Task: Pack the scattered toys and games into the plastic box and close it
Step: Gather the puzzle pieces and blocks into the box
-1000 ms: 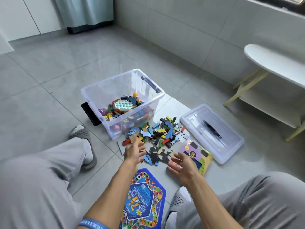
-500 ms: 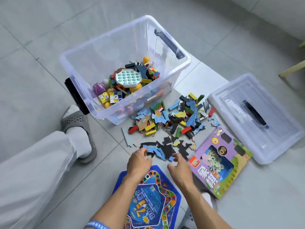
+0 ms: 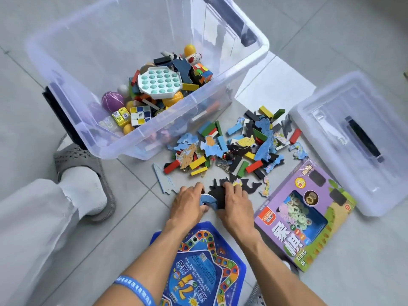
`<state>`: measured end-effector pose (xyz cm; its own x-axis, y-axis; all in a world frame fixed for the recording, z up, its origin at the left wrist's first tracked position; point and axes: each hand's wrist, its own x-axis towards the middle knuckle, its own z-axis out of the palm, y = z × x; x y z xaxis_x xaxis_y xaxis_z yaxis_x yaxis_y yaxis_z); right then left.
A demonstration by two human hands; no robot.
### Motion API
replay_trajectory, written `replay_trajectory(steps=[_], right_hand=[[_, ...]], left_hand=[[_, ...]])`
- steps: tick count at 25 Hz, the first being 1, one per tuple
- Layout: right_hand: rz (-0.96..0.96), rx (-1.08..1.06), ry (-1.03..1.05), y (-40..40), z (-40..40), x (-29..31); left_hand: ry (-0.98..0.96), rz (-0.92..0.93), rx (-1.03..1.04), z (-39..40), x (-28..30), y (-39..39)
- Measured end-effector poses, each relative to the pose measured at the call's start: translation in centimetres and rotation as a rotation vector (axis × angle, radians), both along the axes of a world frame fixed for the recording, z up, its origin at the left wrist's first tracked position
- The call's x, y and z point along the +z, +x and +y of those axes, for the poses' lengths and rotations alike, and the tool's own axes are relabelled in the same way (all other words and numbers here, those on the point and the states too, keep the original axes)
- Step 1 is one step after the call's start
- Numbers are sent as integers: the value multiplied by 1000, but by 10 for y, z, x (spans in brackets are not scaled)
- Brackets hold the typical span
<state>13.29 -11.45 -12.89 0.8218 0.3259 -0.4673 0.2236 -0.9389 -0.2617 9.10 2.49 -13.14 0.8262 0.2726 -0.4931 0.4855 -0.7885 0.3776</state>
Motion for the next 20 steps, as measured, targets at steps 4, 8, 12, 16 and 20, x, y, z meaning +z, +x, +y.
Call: replay_trajectory(steps=[4,8,12,16,20], right_hand=[[293,-266,216,15,-7,6],[477,-549,376,14,-19,23],[523,-831,706,9,-12,65],[574,-882,1186,38,39,156],[606,-798,1306,94,110,247]], left_hand=[[-114,39,130,1,1,-5],[-401,63,418,7,25,-14],[-754,-45,757,12,78,-21],[-1013,-385,894,30,175,3],[-966,-623,938,84,260,61]])
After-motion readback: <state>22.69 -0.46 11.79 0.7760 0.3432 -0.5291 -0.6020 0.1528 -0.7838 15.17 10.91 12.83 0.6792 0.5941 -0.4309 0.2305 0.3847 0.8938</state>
